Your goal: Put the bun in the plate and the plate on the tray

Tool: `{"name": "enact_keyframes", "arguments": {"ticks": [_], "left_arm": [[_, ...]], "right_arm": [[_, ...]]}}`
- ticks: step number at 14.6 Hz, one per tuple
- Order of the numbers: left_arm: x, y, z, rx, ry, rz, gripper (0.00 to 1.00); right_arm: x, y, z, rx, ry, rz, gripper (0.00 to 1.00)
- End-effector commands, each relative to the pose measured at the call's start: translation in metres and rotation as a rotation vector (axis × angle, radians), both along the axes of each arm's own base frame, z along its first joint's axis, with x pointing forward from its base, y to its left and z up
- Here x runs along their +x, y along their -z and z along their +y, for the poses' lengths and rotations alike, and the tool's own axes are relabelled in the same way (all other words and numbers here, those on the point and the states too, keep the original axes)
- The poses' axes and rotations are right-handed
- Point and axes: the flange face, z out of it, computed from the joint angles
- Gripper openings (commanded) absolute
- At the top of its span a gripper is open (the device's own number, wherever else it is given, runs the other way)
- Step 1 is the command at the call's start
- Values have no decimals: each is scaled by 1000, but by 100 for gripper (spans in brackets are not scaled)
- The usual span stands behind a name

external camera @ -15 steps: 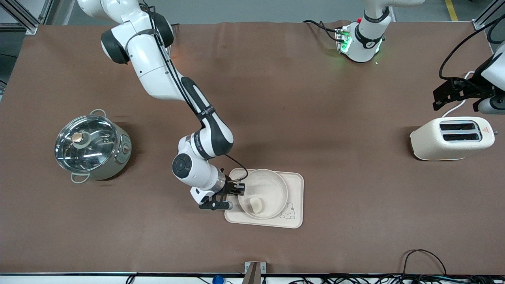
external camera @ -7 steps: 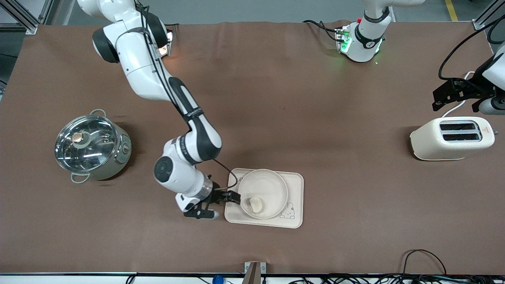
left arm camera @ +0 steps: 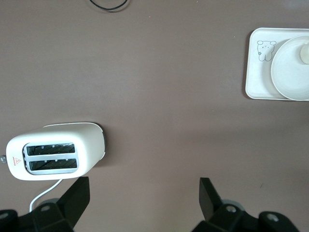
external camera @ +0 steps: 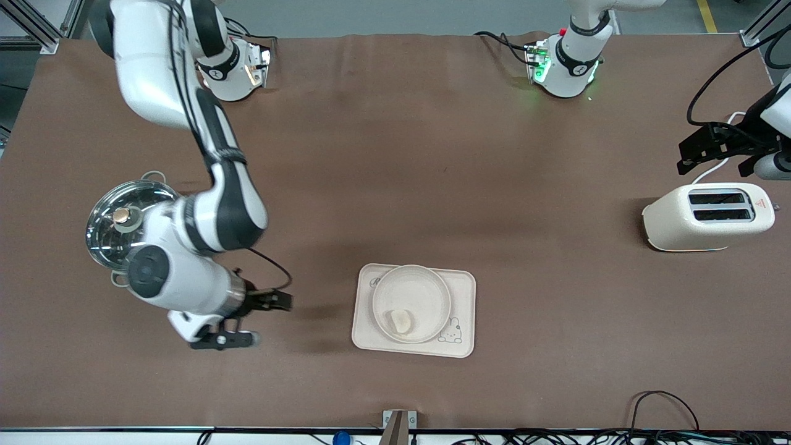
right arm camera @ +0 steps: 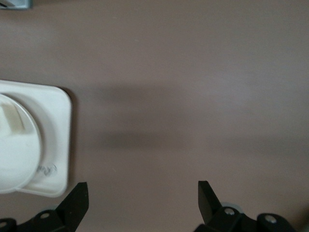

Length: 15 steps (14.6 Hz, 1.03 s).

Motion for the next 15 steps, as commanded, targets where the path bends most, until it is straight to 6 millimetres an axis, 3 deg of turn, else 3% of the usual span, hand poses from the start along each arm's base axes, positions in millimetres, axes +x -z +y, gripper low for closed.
{"name": "enact_keyframes", "arguments": {"ticks": [1, 3, 5, 9, 12, 15], "left_arm": [[3, -5, 2, -15, -1, -10, 100], [3, -5, 3, -15, -3, -10, 100], [2, -5, 1, -17, 2, -8, 100], [3, -5, 2, -15, -1, -8, 100], [3, -4, 1, -17, 1, -7, 100], [3, -4, 2, -15, 0, -7, 100]], "right_arm": [[-40, -89, -59, -40, 20, 62, 100], [-65, -140, -80, -85, 25, 74, 100], [-85, -165, -112, -99, 41, 97, 100], [-123, -169, -194, -87, 26, 114, 100], [-133, -187, -245, -74, -1, 90, 100], [-153, -217, -267, -97, 4, 61, 100]]}}
